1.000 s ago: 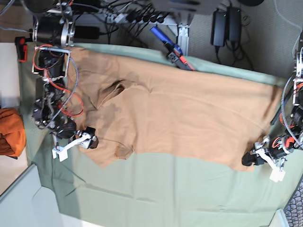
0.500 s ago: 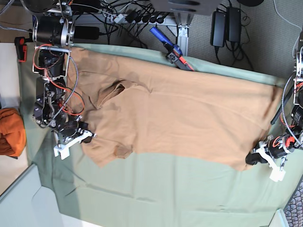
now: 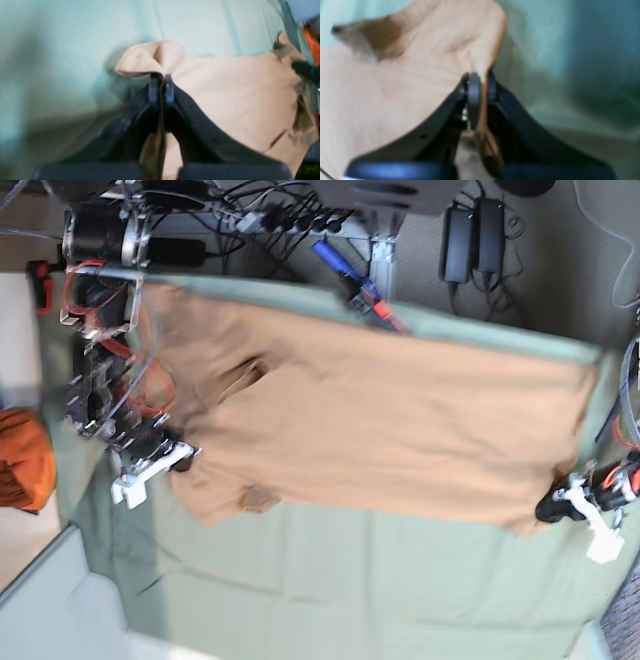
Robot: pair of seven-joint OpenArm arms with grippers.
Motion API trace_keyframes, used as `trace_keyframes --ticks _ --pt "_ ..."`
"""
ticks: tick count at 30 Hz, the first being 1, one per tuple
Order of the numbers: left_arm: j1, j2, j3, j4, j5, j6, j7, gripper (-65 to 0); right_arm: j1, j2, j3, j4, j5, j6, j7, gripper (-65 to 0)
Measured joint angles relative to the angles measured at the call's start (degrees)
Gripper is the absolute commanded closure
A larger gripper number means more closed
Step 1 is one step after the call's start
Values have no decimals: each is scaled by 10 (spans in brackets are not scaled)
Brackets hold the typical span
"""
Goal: Fold the T-shirt properly
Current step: 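Fold the other shirt side lengthwise over the first fold with both grippers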
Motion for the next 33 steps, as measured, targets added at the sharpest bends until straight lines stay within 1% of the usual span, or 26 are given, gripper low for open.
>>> trace_keyframes --ticks 3,5,9,13,16,22,27,28,29,30,31,33 --pt "28 -9 1 42 1 0 3 0 -45 9 -1 72 0 2 -3 0" --pt "41 -21 1 66 -2 0 2 0 -69 19 -1 112 1 2 -3 0" --pt "64 -38 1 86 -5 0 5 0 -109 37 11 155 4 2 -4 0" --pt "83 -48 1 96 -6 0 18 0 -141 37 43 176 9 3 -6 0" --pt "102 -49 1 109 -18 0 21 0 -163 37 65 188 13 3 -3 0" --pt "136 -54 0 154 -18 0 25 0 -216 37 103 216 16 4 -4 0" --pt "150 -52 -1 165 -18 0 26 0 -240 37 110 220 17 4 0 0" --pt "150 -52 -1 165 -18 0 26 0 -243 35 110 219 17 4 0 -91" --pt "150 -52 -1 165 -18 0 25 0 -245 35 110 219 15 4 0 -230" --pt "149 -52 -1 165 -18 0 25 0 -246 34 111 219 12 4 1 -355" --pt "149 -53 -1 165 -18 0 25 0 -247 34 111 219 14 4 2 -441" --pt "149 -52 -1 165 -16 0 25 0 -246 31 111 220 8 5 4 -447"
